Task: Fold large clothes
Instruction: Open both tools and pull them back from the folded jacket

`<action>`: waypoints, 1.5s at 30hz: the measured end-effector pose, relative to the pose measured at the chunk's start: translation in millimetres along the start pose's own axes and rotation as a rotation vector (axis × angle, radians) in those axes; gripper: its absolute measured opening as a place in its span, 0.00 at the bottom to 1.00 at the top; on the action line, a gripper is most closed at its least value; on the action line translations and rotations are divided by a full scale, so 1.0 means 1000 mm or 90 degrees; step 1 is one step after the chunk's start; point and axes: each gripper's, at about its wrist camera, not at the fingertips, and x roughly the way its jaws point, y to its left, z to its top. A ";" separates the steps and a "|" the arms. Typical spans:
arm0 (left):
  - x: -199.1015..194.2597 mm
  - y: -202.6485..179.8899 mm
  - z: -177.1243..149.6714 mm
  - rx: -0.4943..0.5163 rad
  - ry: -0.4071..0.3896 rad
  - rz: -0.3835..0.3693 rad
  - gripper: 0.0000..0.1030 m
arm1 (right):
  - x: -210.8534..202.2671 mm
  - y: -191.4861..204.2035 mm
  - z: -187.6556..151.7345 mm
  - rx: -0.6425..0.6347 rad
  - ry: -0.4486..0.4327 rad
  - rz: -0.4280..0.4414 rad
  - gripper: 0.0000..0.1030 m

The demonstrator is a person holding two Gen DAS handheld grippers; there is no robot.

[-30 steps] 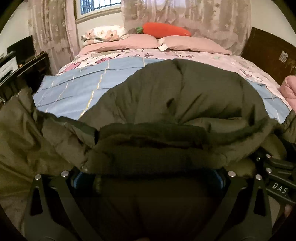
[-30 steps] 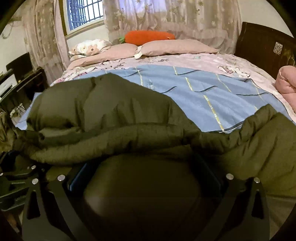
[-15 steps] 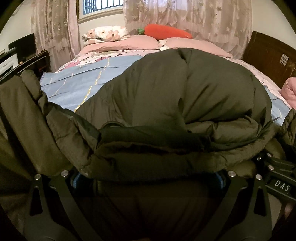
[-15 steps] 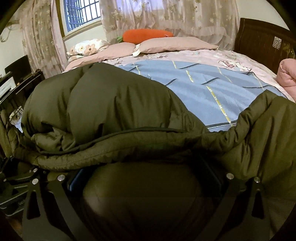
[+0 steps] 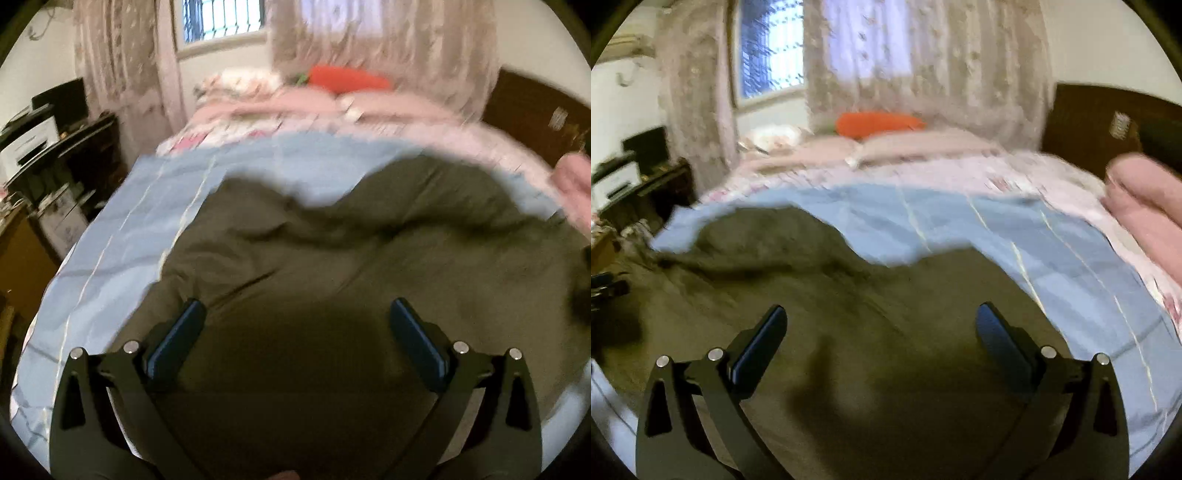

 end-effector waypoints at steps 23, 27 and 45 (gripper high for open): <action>0.033 0.014 -0.042 -0.073 -0.001 0.000 0.98 | 0.015 -0.018 -0.044 0.079 0.037 -0.039 0.99; -0.048 0.019 -0.077 -0.137 -0.005 -0.047 0.98 | -0.076 -0.008 -0.072 0.104 0.007 0.029 0.99; -0.375 -0.065 -0.314 -0.032 0.056 -0.057 0.98 | -0.359 0.098 -0.274 0.024 0.215 -0.012 0.99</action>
